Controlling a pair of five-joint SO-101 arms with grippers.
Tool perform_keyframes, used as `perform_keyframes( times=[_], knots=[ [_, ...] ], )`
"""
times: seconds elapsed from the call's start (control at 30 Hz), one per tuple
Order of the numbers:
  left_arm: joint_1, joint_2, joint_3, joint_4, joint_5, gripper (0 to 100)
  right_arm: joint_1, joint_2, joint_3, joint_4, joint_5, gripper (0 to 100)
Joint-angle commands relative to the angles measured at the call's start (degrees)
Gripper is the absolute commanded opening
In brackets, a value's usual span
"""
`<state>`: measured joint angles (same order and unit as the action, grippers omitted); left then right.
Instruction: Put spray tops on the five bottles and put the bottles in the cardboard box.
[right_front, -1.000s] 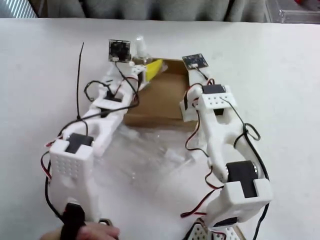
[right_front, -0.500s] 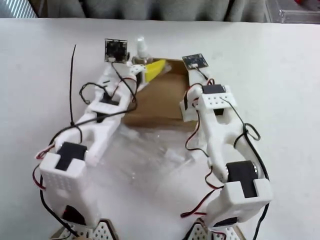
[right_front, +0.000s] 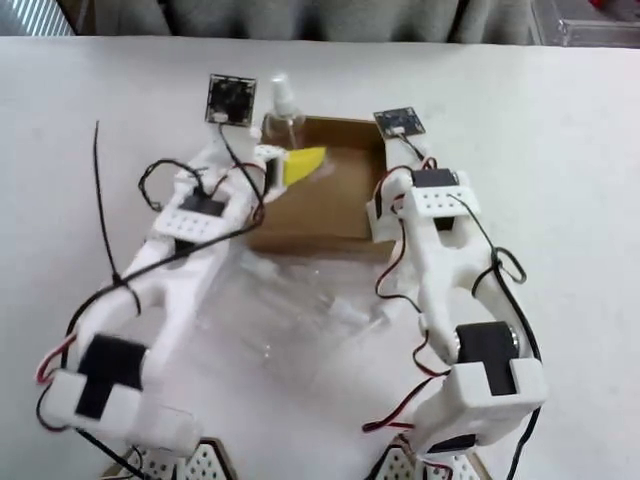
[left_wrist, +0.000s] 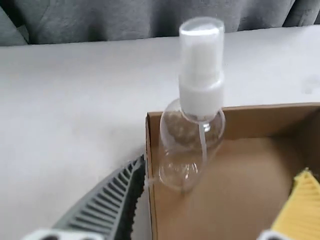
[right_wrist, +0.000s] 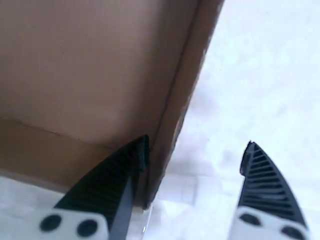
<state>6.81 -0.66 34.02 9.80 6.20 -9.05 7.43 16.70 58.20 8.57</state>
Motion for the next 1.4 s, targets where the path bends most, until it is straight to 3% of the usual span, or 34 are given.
perform_keyframes(
  times=[0.0, 0.2, 0.4, 0.53, 0.83, 1.0, 1.2, 1.27, 1.37],
  knots=[
    [0.13, -12.70, 3.69, 5.19, -0.62, 42, 0.57, -3.12, 0.09, -0.40, -0.53, 27.2],
    [0.13, -32.22, 11.08, 17.41, -0.62, 42, 0.57, -3.12, 0.35, -0.13, -0.53, 27.2],
    [0.13, -48.57, 11.87, 34.55, -0.70, 42, 0.66, -3.21, 1.23, -0.40, -0.53, 27.2],
    [0.04, -57.27, 11.87, 45.54, -4.31, 42, 0.66, -3.21, 1.49, -0.40, -0.53, 27.2],
    [-7.16, -73.71, 11.87, 61.80, -5.71, 42, 0.66, -3.21, 1.49, -0.31, -0.53, 27.2],
    [-11.82, -77.14, 12.40, 66.29, -8.35, 42, 0.66, -3.21, 1.58, -0.31, -0.53, 27.2],
    [-12.18, -72.04, 12.22, 71.65, -8.70, 42, 0.66, -3.21, 1.58, -0.22, -0.53, 27.2],
    [-12.35, -68.97, 12.13, 72.26, -13.36, 42, 0.66, -3.21, 1.58, -0.13, -0.53, 27.2],
    [-13.49, -64.57, 11.78, 71.74, -26.11, 40, 0.66, -3.21, 1.58, -0.13, -0.53, 27.2]
  ],
)
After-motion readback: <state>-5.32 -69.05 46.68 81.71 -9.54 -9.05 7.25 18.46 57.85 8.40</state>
